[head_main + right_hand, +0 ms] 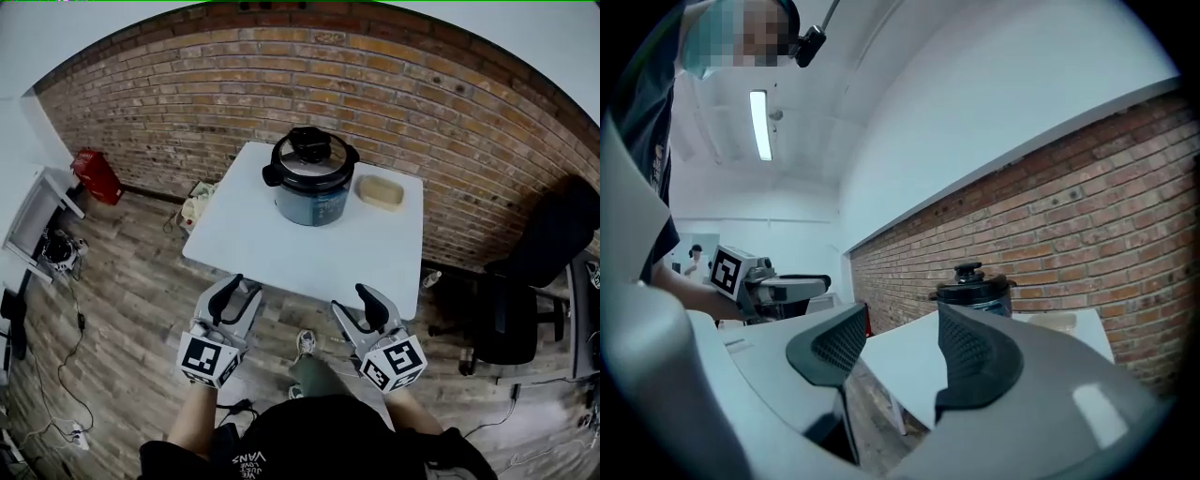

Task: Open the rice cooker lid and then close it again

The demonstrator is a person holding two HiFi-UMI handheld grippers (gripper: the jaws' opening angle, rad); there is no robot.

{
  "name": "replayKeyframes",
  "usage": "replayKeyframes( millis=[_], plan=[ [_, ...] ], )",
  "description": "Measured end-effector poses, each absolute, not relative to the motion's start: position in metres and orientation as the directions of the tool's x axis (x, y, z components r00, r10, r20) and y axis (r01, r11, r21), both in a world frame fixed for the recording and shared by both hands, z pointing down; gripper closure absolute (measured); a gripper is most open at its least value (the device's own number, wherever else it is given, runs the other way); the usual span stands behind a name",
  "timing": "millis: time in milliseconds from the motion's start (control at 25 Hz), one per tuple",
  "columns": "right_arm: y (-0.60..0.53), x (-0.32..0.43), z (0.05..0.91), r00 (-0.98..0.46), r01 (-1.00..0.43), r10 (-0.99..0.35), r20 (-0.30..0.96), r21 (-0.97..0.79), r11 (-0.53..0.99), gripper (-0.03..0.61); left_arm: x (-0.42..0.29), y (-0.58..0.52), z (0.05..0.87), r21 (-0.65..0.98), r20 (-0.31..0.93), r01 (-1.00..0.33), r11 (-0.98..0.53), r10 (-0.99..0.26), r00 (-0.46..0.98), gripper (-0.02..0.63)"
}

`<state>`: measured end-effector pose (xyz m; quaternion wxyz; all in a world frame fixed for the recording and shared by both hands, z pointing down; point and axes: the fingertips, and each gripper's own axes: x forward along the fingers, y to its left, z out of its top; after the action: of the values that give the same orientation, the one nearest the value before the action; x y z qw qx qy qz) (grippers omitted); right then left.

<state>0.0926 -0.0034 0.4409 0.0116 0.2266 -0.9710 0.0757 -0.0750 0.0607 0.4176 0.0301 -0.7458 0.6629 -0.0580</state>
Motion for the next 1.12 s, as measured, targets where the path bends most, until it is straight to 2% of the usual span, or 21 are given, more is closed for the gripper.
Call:
replayKeyframes(
  millis=[160, 280, 440, 1120],
  plan=[
    [0.022, 0.100, 0.442, -0.904, -0.428, -0.422, 0.071, -0.129, 0.895, 0.389, -0.064, 0.092, 0.422, -0.073, 0.032, -0.994, -0.083, -0.996, 0.081, 0.583],
    [0.031, 0.101, 0.441, -0.908, -0.417, -0.411, 0.076, -0.108, 0.902, 0.460, -0.053, 0.106, 0.423, -0.061, 0.022, -0.995, -0.077, -0.997, 0.075, 0.612],
    [0.034, 0.106, 0.444, -0.916, -0.401, -0.394, 0.082, -0.104, 0.910, 0.570, -0.040, 0.117, 0.437, -0.032, 0.021, -0.997, -0.064, -0.998, 0.063, 0.612],
    [-0.001, 0.176, 0.465, -0.936, -0.337, -0.318, 0.153, -0.115, 0.934, 0.574, 0.031, 0.094, 0.457, -0.002, 0.081, -0.999, 0.049, -0.996, -0.049, 0.612]
  ],
)
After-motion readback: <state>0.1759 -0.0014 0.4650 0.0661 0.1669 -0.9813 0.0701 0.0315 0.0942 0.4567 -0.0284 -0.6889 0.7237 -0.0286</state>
